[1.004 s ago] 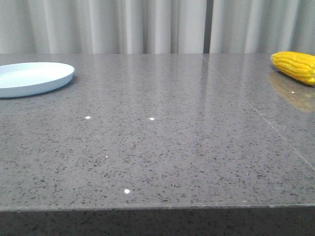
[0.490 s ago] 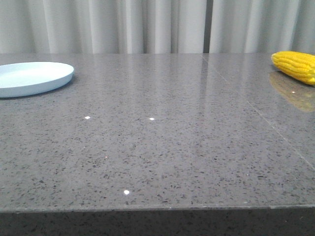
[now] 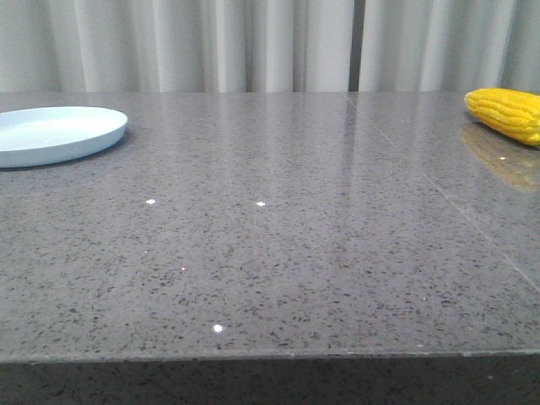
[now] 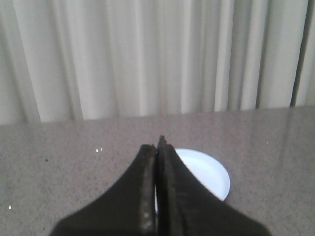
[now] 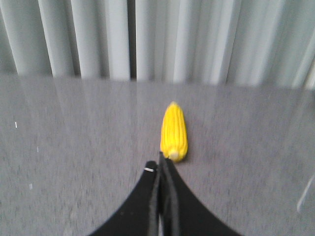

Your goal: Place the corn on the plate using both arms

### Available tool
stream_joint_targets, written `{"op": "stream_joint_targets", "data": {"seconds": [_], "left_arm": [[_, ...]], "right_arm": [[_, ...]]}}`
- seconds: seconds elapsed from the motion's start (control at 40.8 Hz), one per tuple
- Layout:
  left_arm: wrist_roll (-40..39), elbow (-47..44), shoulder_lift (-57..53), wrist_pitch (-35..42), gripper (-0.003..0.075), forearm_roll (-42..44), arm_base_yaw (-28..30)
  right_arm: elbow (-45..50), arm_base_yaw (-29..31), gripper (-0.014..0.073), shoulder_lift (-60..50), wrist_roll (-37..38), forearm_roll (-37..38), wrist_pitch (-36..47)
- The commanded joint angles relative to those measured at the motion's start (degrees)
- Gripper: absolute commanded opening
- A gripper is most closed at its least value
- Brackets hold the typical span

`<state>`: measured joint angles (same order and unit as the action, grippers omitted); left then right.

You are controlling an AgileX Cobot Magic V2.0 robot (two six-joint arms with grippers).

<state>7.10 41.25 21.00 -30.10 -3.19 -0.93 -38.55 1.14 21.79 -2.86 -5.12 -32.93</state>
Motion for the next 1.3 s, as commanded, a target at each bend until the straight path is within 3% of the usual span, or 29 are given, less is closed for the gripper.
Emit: {"op": "stream_joint_targets", "data": {"seconds": [0.0, 0.269, 0.367, 0.441, 0.539, 0.588, 0.637, 0.882, 1.127, 1.273], "left_arm": [[-0.5, 1.0, 3.4, 1.8, -0.0020, -0.4, -0.3], [-0.5, -1.9, 8.3, 1.8, -0.0020, -0.5, -0.3], [-0.5, -1.9, 9.6, 1.6, -0.0001, -0.5, -0.3], [-0.5, -1.9, 10.3, 1.4, 0.0073, -0.5, -0.3], [-0.5, -1.1, 11.5, -0.1, 0.0300, -0.5, -0.3], [-0.5, -0.5, 12.1, -0.9, 0.0416, -0.5, -0.3], [-0.5, 0.3, 12.8, -2.3, 0.0479, -0.5, -0.3], [-0.1, 9.8, 22.3, -15.7, 0.0500, 1.0, -0.3], [0.1, 17.2, 36.0, -19.5, 0.0493, 4.0, 0.0], [0.1, 21.6, 45.5, -19.3, 0.0493, 2.5, 4.0]], "right_arm": [[-1.4, 0.1, -0.0068, 4.6, -0.5, 0.0, 1.4], [0.4, 0.1, -0.0063, 11.8, -0.5, 0.0, 0.6], [0.4, 0.1, 0.0020, 13.1, -0.5, 0.1, 0.5], [0.4, 0.1, 0.0164, 13.2, -0.6, 0.1, 0.5], [0.4, 0.1, 0.0416, 13.2, -0.6, 0.1, 0.7], [0.4, 0.1, 0.0496, 13.2, -0.6, 0.1, 0.6], [0.4, 0.1, 0.0540, 13.2, -0.6, 0.1, 0.6], [0.4, 0.1, 0.0549, 13.2, -0.6, 0.1, 0.5], [0.4, 0.1, 0.0549, 13.2, -0.6, 0.1, 0.3], [0.4, 0.1, 0.0549, 13.2, -0.6, 0.1, 0.3]]}}
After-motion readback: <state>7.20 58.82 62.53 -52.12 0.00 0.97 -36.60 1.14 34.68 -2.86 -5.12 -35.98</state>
